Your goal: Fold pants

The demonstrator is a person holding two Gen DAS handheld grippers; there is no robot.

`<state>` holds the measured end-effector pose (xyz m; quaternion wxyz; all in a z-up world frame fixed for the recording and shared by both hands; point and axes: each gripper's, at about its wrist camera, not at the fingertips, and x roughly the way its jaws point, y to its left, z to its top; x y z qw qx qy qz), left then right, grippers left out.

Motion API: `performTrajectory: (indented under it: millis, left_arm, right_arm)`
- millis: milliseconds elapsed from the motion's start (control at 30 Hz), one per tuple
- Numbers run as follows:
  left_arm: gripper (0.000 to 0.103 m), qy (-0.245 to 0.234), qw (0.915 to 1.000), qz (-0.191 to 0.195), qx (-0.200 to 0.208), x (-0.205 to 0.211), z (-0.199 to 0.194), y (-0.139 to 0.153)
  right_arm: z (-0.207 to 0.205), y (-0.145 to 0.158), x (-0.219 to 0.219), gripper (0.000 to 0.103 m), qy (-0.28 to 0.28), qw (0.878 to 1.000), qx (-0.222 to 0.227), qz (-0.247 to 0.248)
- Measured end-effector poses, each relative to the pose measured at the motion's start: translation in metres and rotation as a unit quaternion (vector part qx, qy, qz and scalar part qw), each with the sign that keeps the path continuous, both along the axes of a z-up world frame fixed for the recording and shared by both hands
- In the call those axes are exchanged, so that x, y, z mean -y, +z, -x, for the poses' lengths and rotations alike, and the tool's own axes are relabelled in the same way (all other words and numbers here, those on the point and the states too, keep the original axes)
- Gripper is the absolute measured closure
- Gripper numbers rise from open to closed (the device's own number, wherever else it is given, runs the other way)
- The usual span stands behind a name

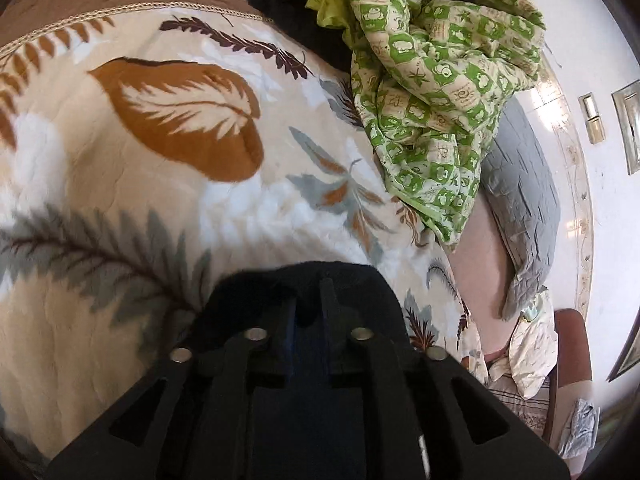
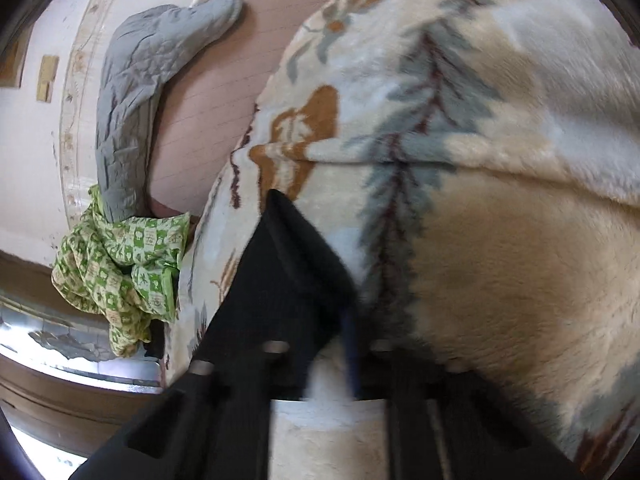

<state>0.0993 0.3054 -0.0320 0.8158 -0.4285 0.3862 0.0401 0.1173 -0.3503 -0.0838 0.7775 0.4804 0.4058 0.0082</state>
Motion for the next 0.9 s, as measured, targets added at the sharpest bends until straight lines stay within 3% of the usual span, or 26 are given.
performTrajectory:
  millis: [33,67,167,300,433,567,633,700,767,800,900]
  left_arm:
    - [0.066,0.004,0.9999,-0.009,0.008,0.002,0.005,0.003]
    - [0.056,0.01,0.9995,-0.018,0.022,0.004,0.013,0.007]
    - [0.055,0.015,0.9986,-0.031,0.04,0.003,0.028,0.014]
    - [0.055,-0.006,0.9989,-0.037,0.029,0.004,0.042,0.013]
    - [0.055,-0.041,0.9982,-0.04,0.017,0.017,0.059,0.007]
    - [0.054,-0.061,0.9965,-0.054,0.017,0.032,0.078,0.006]
    - [0.054,-0.067,0.9956,-0.063,0.021,0.037,0.087,0.009]
    - [0.054,-0.07,0.9945,-0.073,0.026,0.04,0.096,0.015]
    - [0.053,-0.065,0.9938,-0.085,0.03,0.04,0.103,0.019]
    - [0.052,-0.063,0.9932,-0.092,0.033,0.04,0.106,0.021]
    - [0.046,-0.067,0.99,-0.117,0.041,0.045,0.111,0.024]
  right_arm:
    - [0.004,0.005,0.002,0.099,-0.005,1.0,0.006,0.01]
    - [0.007,0.011,0.001,0.099,-0.008,1.0,0.012,0.018]
    - [0.024,0.027,-0.002,0.1,-0.018,0.999,0.019,0.043]
    - [0.064,0.036,0.0,0.1,-0.037,0.997,0.0,0.073]
    - [0.098,0.027,0.013,0.1,-0.055,0.995,-0.026,0.083]
    - [0.102,0.019,0.025,0.099,-0.048,0.994,-0.036,0.094]
    - [0.103,0.023,0.027,0.099,-0.061,0.99,-0.044,0.123]
    - [0.109,0.04,0.025,0.093,-0.088,0.974,-0.051,0.204]
    - [0.115,0.063,0.015,0.093,-0.09,0.96,-0.016,0.264]
    - [0.115,0.07,0.007,0.093,-0.075,0.959,0.011,0.273]
    - [0.102,0.076,-0.029,0.092,0.025,0.957,0.063,0.282]
